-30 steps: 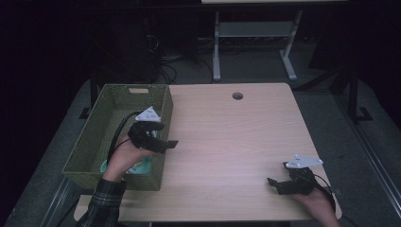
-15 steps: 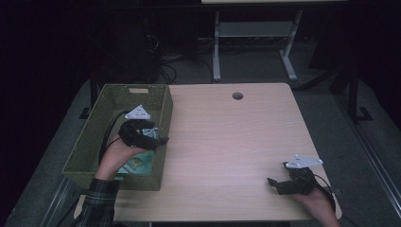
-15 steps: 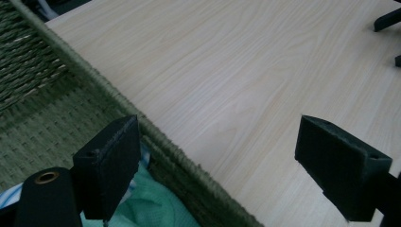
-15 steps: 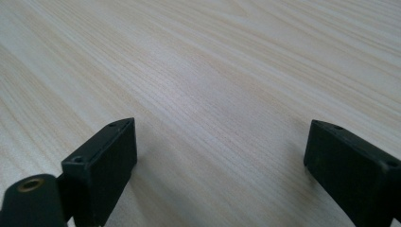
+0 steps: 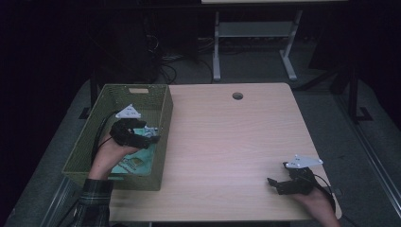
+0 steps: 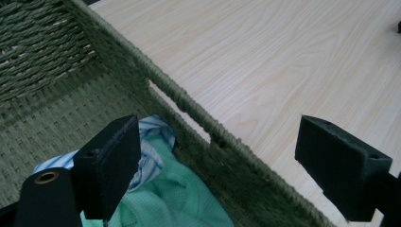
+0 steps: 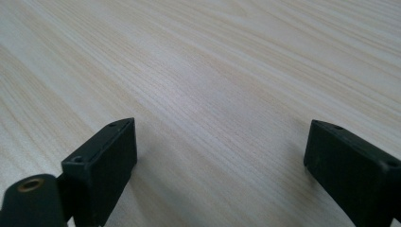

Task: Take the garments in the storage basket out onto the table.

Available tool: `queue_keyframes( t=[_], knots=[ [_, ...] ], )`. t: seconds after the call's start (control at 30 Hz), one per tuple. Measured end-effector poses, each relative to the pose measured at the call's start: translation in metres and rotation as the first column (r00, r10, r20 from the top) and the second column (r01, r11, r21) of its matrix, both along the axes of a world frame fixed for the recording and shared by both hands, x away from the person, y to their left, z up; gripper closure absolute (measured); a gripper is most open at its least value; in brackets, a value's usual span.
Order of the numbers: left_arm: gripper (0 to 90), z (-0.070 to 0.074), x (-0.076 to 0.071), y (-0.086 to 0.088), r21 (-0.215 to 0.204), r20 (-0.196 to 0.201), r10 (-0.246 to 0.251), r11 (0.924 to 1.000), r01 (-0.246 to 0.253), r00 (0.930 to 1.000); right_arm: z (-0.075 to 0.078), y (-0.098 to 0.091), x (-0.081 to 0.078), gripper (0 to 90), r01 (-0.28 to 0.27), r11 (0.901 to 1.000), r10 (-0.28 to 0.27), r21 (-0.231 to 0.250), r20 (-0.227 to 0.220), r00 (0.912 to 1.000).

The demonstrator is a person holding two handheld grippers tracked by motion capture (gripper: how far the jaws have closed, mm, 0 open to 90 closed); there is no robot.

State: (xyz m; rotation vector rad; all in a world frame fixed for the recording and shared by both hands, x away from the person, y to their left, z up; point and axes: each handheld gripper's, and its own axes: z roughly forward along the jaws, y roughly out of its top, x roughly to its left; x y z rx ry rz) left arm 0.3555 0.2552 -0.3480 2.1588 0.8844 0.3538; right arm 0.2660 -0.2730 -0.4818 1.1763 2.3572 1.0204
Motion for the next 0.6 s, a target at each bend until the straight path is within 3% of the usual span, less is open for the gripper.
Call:
queue_keyframes(
  t=[0.17,0.37,0.6],
  knots=[
    [14.2,-0.001,0.001,0.008,-0.005,-0.003,0.021,0.9998,-0.021,0.9998,0.000,0.000,0.000,9.8,0.000,1.0000,0.000,0.000,0.000,1.0000],
    [14.2,-0.006,0.003,0.019,0.021,-0.010,0.044,0.9988,-0.044,0.9990,0.000,0.000,0.000,9.8,0.000,1.0000,0.000,0.000,0.000,1.0000],
    [14.2,-0.016,0.006,0.026,0.034,-0.037,0.062,0.9975,-0.061,0.9973,0.000,0.000,0.000,9.8,-0.001,1.0000,0.001,0.000,0.000,1.0000]
  ],
)
